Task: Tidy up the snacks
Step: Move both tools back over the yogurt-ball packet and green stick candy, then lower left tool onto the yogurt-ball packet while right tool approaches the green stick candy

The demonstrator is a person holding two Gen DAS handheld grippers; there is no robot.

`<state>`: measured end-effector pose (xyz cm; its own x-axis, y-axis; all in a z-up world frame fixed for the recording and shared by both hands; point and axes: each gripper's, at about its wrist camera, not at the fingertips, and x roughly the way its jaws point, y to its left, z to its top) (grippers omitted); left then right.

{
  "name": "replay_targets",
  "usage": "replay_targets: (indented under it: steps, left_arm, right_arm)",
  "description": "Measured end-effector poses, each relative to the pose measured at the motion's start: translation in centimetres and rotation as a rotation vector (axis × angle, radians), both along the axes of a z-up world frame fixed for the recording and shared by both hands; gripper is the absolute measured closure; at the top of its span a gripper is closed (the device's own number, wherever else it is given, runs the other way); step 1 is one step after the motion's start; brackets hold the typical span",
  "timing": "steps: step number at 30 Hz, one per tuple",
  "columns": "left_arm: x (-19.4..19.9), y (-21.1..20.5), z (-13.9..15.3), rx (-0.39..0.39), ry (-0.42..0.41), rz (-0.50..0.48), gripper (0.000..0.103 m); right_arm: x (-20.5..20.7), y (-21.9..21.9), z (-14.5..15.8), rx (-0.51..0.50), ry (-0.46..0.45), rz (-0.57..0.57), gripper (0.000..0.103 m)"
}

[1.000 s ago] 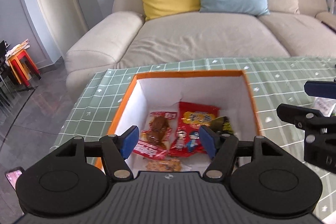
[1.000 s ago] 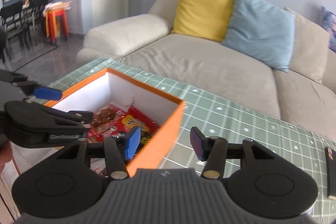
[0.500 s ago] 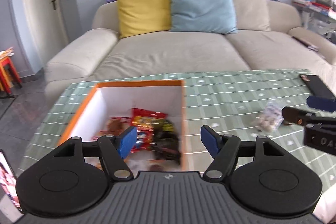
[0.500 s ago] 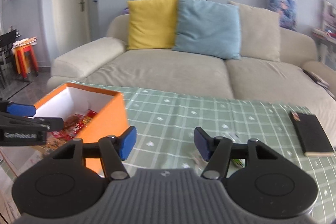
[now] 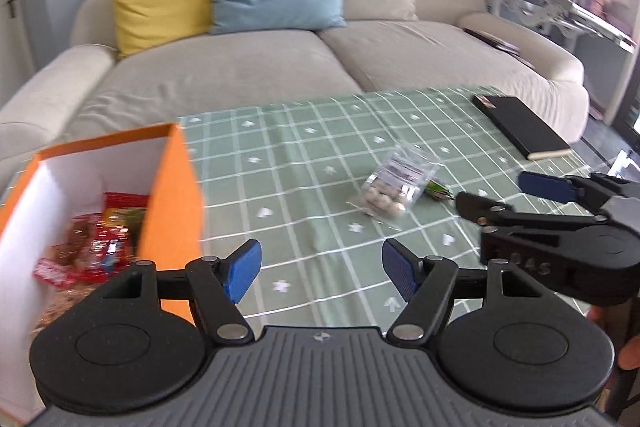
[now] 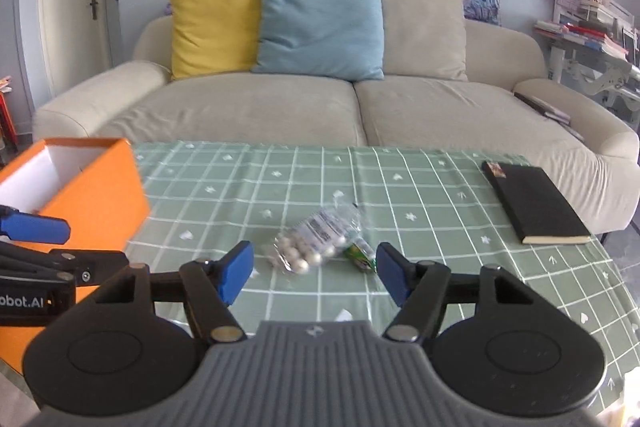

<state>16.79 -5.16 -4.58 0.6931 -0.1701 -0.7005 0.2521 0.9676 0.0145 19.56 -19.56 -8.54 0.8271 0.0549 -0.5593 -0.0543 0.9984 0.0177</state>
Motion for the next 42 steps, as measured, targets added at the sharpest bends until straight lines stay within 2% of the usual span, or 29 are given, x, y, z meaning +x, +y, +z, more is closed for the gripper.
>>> replay_targets:
  steps: [7,12,20,22,23,25,29,32,34,38,42]
  left_arm:
    - [2.6,-1.6,-2.0,-0.018,0.039,-0.016,0.022]
    - [4.6,-1.7,-3.5,-0.056,0.058,-0.003,0.022]
    - [7.9,-2.8,-4.8,-0.078,0.078,0.009,0.022]
    - [8.6,-3.5,-5.3,-0.06,0.083,-0.028,0.022]
    - [9.1,-4.0,-5.7,-0.045,0.097,-0.052,0.021]
    - [10.0,-4.6,-6.6,-0.03,0.127,-0.078,0.021]
    - [11.4,-5.6,-7.4,-0.041,0.145,-0.145,0.019]
    - [12.2,-6.4,-7.7,-0.016,0.122,-0.207,0.017]
    - [12.7,-6.7,-7.9,-0.014,0.12,-0.258,0.017]
    - [13.9,-7.2,-8.4,0.021,0.119,-0.342,0.015]
    - [15.3,-7.5,-9.4,0.04,0.153,-0.399,0.015]
  right_arm:
    - [2.1,-2.2,-2.5,0.021,0.039,-0.042,0.037]
    - [4.4,-3.5,-3.5,0.05,0.034,-0.081,0.037]
    - [7.6,-4.0,-5.6,0.045,0.081,-0.071,0.037]
    - [8.3,-4.2,-6.0,0.021,0.096,-0.067,0.04]
    - [8.5,-4.2,-6.2,0.004,0.105,-0.06,0.049]
    - [9.2,-4.5,-6.4,-0.017,0.126,-0.032,0.059]
    - [10.3,-5.4,-6.7,-0.023,0.152,0.03,0.059]
    - [11.0,-6.1,-6.8,-0.047,0.158,0.068,0.06]
    - [11.5,-6.8,-7.1,-0.025,0.184,0.096,0.06]
    - [12.2,-7.8,-7.7,0.044,0.214,0.13,0.067]
    - [12.3,-7.6,-8.1,0.053,0.212,0.146,0.073]
